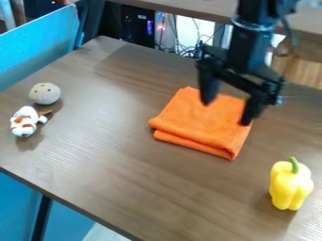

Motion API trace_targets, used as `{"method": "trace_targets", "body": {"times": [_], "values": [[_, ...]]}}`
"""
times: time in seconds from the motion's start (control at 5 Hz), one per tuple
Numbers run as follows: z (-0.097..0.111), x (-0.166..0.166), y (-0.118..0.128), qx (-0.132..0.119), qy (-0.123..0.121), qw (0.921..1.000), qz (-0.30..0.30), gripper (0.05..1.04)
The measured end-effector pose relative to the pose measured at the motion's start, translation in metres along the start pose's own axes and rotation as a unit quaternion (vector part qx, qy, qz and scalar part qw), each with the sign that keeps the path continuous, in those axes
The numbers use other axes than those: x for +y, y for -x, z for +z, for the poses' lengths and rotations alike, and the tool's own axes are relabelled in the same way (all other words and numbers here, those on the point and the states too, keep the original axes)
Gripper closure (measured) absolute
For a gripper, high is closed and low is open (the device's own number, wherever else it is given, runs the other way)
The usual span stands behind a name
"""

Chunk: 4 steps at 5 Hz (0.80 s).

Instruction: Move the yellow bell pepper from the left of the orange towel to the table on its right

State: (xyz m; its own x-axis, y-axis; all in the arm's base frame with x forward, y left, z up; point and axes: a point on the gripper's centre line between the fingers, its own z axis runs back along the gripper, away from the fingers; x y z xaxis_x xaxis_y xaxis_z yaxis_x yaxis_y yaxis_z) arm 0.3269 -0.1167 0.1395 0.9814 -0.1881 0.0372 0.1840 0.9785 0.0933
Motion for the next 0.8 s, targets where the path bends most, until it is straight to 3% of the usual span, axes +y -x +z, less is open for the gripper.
{"method": "trace_targets", "body": {"times": [0.2,0.4,0.6,0.8], "values": [[-0.023,0.042,0.016,0.049,-0.019,0.9932,0.104,0.082],[-0.029,0.094,0.024,0.072,-0.016,0.9791,0.190,0.082],[-0.052,0.148,0.023,0.094,0.019,0.9792,0.179,0.082],[-0.053,0.193,0.018,0.107,-0.019,0.9845,0.138,0.082]]}}
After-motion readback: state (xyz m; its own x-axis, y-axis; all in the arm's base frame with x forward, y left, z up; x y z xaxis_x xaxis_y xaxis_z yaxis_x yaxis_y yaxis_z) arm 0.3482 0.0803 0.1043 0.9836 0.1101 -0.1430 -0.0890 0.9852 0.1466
